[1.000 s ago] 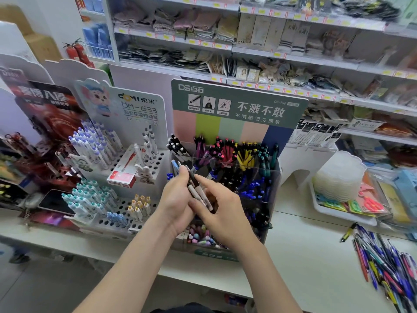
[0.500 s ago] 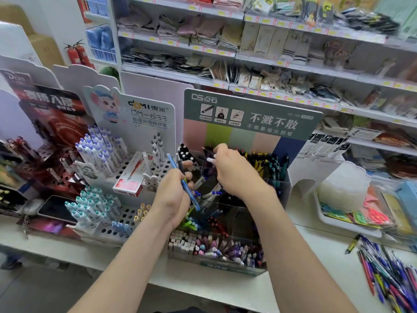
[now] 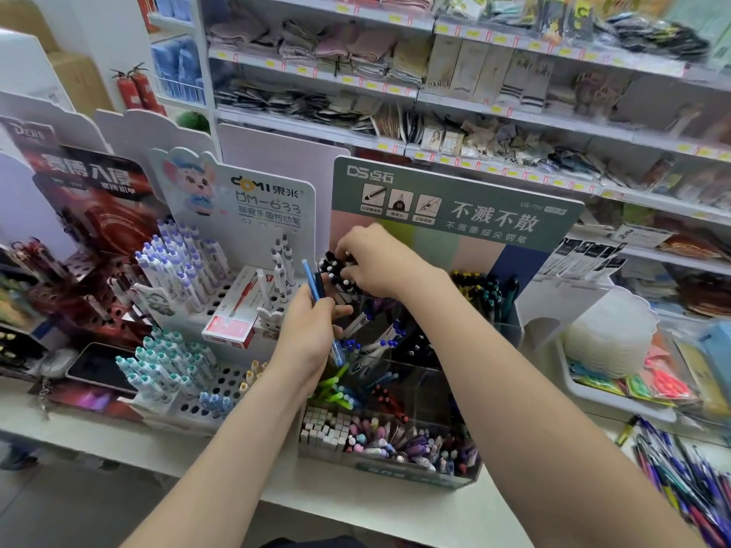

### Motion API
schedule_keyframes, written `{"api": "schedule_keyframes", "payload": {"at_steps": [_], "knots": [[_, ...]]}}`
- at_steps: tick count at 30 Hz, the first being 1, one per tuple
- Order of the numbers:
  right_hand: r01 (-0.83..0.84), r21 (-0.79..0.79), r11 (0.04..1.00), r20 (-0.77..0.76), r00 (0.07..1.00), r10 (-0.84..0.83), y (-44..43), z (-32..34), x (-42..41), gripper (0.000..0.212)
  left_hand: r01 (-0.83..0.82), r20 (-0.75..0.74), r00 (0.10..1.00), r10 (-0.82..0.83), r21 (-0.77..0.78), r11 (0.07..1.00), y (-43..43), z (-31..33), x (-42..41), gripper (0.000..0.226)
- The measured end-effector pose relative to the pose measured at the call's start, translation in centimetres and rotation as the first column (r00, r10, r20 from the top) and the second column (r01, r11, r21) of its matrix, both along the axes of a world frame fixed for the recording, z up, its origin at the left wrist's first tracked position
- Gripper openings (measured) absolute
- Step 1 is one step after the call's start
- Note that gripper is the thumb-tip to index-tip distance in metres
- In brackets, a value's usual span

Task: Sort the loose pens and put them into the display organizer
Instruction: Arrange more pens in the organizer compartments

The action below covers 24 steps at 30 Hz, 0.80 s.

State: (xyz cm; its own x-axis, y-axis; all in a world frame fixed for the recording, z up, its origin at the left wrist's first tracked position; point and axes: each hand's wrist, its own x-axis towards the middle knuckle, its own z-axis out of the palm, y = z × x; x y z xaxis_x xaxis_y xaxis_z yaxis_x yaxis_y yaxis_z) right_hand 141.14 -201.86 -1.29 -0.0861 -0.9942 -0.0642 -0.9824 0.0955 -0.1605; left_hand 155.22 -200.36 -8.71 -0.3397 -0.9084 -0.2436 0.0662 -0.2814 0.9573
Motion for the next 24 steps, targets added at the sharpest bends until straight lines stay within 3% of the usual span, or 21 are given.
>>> {"api": "schedule_keyframes", "payload": {"at_steps": [3,6,10,12,15,18,20,22,24], "knots": [[0.013,0.049,0.999,0.085,0.996,-0.017,1.0,-1.6,-0.3,0.033,0.042,0.061,0.997,-0.038,-0.064,0.997,-0.8,-0.1,0.1,0.034],[0.072,-0.221,0.973,0.250,0.968,-0.015,2.5,-2.0,-0.1,0.042,0.027,0.046,0.999,-0.023,-0.072,0.997,-1.1,-0.4,0.3,0.032],[0.232,-0.603,0.763,0.318,0.947,-0.037,5.9,-2.8,1.7,0.014,-0.037,-0.101,0.994,0.031,-0.054,0.998,-0.4,-0.3,0.1,0.028],[0.365,-0.550,0.751,0.448,0.888,-0.103,8.1,-3.4,2.8,0.004,-0.049,-0.183,0.983,0.035,-0.071,0.996,0.3,0.0,-0.2,0.021],[0.467,-0.283,0.837,0.607,0.763,-0.221,11.3,-5.1,3.6,0.014,-0.015,-0.338,0.941,0.010,-0.013,1.000,1.6,0.8,-0.7,0.020],[0.522,-0.248,0.816,0.780,0.607,-0.152,14.0,-6.3,3.3,0.016,0.086,-0.433,0.899,-0.066,0.028,0.996,2.9,1.1,-1.3,0.022],[0.647,-0.230,0.727,0.882,0.455,-0.126,15.3,-6.4,2.8,0.014,0.150,-0.417,0.901,-0.122,0.035,0.988,3.7,1.2,-1.7,0.025],[0.790,-0.208,0.577,0.942,0.320,-0.099,16.2,-6.2,1.9,0.012,0.197,-0.344,0.923,-0.173,0.037,0.980,4.5,1.1,-2.3,0.028],[0.893,-0.228,0.389,0.963,0.266,-0.045,17.0,-6.0,0.2,0.010,0.226,-0.211,0.953,-0.218,0.014,0.974,5.0,1.0,-3.1,0.030]]}}
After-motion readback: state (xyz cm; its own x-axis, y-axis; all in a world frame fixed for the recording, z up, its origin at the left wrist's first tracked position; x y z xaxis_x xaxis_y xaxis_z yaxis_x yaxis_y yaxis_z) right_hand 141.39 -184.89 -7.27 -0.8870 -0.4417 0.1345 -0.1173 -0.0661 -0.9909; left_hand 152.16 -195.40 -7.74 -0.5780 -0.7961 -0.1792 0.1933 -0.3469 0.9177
